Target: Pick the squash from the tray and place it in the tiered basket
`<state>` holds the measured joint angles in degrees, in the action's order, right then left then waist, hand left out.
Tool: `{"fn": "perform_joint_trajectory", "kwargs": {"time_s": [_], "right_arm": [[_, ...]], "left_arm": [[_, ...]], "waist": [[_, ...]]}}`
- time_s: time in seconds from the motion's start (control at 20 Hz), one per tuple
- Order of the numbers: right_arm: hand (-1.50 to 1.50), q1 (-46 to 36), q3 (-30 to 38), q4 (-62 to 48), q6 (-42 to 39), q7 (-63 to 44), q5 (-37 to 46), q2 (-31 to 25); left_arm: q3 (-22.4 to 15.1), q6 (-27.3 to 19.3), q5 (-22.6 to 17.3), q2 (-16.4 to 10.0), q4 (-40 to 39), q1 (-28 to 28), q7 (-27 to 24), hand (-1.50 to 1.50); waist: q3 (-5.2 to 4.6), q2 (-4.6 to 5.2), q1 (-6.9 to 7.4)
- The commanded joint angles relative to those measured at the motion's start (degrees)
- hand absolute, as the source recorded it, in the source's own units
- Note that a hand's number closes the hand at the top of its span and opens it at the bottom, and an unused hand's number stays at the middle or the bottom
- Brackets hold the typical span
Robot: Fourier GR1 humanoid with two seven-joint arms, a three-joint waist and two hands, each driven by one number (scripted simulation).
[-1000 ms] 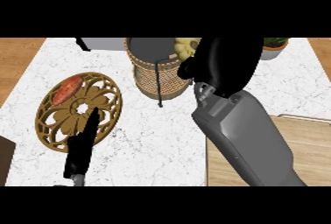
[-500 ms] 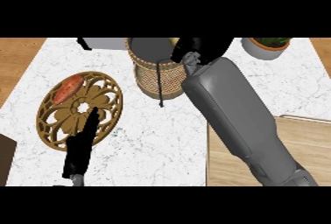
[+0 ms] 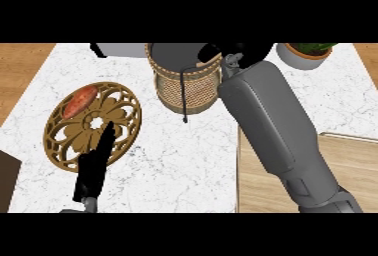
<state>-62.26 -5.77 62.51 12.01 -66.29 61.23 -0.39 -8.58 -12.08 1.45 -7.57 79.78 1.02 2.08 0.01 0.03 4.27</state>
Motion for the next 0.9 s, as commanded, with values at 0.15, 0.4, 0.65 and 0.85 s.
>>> {"fn": "perform_joint_trajectory", "kwargs": {"time_s": [0.15,0.4,0.65,0.85], "right_arm": [[-1.50,3.81,2.49,-2.85,24.51,-2.00,-5.75,0.37],[-1.50,1.82,0.68,-5.51,37.61,2.19,-7.68,0.37],[-1.50,1.63,3.17,-3.67,44.22,-3.34,5.88,0.38],[-1.50,4.54,8.11,2.12,40.01,-7.96,13.99,0.38]], "left_arm": [[-1.02,0.22,0.33,0.80,-0.17,0.41,0.34,0.00],[0.76,0.08,0.55,-0.69,-1.02,-1.13,0.66,0.00],[1.56,-0.55,0.00,-0.85,-0.07,2.69,0.46,0.00],[2.81,-1.89,-0.64,-0.25,0.31,3.85,0.74,0.00]], "waist": [[0.04,1.05,0.52],[-0.02,0.87,0.27],[-0.10,-0.44,-3.19],[-0.11,-1.40,-6.19]]}}
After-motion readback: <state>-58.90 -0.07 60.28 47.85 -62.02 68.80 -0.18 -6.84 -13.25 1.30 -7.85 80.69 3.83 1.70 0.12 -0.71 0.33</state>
